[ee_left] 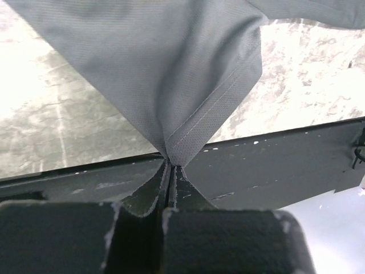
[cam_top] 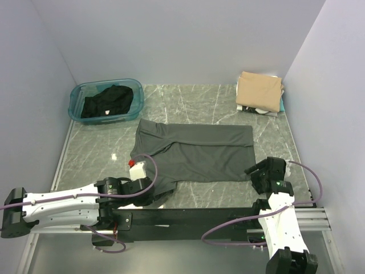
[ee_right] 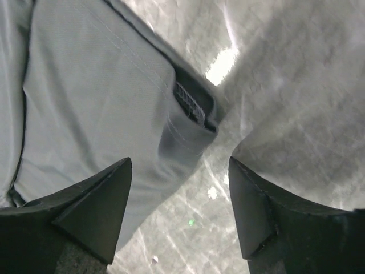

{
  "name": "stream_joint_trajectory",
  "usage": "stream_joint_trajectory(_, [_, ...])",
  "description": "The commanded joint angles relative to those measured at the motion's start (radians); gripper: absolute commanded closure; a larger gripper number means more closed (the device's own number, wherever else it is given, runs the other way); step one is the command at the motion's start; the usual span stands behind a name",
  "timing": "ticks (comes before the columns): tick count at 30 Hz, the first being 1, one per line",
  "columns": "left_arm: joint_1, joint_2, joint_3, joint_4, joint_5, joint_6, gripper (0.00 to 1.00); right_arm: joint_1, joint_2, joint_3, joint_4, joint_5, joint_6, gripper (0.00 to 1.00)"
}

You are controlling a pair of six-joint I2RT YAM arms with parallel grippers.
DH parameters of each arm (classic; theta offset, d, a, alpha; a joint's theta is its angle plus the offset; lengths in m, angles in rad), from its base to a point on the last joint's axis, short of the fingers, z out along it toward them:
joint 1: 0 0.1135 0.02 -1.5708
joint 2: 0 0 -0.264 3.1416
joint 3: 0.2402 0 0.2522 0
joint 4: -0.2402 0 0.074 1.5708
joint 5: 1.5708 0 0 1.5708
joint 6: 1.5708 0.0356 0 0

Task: Fold and stack the t-shirts
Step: Fold the tshirt

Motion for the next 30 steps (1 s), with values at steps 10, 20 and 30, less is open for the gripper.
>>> stream_joint_trajectory(10, [0.002,-0.067,0.006,-0.063,-0.032,-0.025,0.99,-0.005,0.031,-0.030,0.060,0.039,-0.003,0.68])
stream_joint_trajectory(20, [0.002,-0.078,0.057,-0.026,-0.107,0.010,0.99,-0.005,0.011,-0.007,0.077,0.030,-0.023,1.00])
stream_joint_trajectory(30, [0.097,0.008,0.172,0.109,-0.230,0.175,0.99,-0.002,0.074,0.073,0.114,-0.041,-0.100,1.00])
